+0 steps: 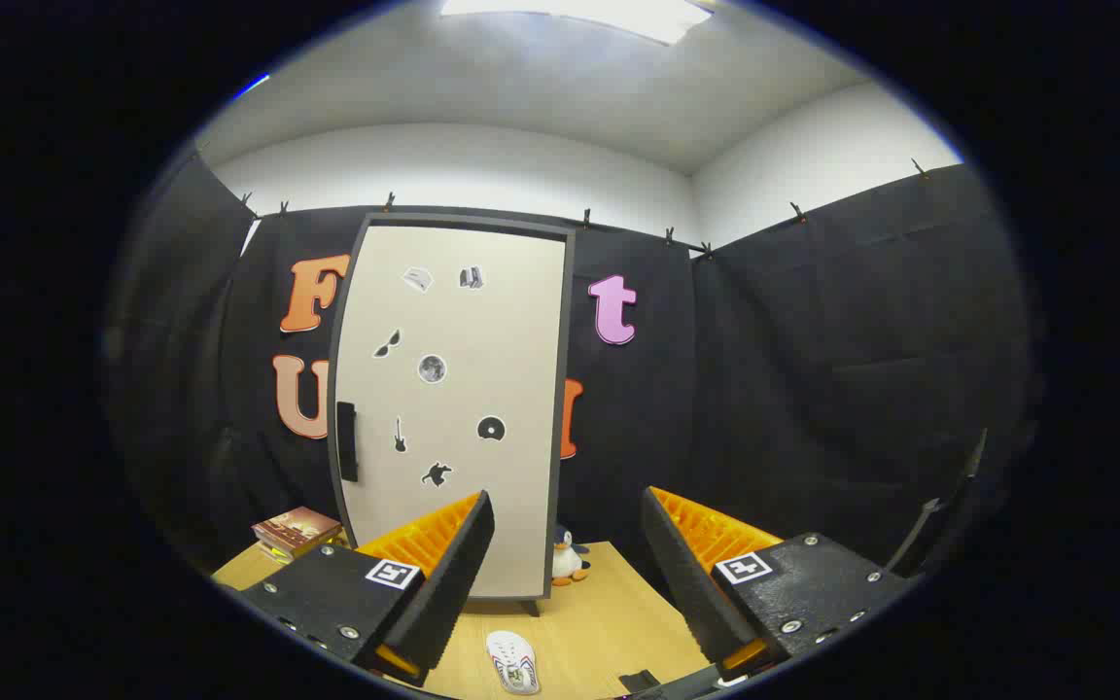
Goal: Open the shoe cabinet door, grab the shoes and put them into the shoe cabinet, then close the shoe cabinet door.
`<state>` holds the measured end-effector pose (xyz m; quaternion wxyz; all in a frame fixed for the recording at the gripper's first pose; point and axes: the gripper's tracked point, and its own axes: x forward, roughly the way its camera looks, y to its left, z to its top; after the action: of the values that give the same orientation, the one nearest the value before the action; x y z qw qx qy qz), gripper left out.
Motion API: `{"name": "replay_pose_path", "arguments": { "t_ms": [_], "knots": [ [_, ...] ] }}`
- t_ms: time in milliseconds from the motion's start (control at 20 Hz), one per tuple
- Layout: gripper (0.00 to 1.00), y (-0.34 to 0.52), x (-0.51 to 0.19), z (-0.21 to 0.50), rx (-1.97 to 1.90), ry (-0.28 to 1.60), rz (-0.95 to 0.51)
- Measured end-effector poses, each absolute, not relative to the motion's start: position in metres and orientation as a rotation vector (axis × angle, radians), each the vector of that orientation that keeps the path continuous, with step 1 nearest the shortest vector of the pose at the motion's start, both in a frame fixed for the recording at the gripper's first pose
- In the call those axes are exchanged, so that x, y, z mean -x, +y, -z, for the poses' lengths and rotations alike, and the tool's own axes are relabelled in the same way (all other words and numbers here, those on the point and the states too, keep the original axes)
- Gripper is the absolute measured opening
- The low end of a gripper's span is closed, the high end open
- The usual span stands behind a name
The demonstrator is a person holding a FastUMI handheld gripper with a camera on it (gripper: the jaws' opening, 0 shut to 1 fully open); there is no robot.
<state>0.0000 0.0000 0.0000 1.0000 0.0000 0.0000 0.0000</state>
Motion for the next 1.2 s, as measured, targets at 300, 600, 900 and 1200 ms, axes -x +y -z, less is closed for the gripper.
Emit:
{"name": "replay_pose_path", "arguments": {
  "t_ms": [300,600,900,1200],
  "knots": [
    [0.95,0.015,0.013,-0.010,-0.011,-0.016,-0.006],
    [0.94,0.017,0.011,-0.007,-0.030,0.000,0.002],
    [0.94,0.047,-0.008,0.000,-0.067,0.025,-0.035],
    [0.94,0.115,-0.038,0.002,-0.099,0.043,-0.134]
  ]
}}
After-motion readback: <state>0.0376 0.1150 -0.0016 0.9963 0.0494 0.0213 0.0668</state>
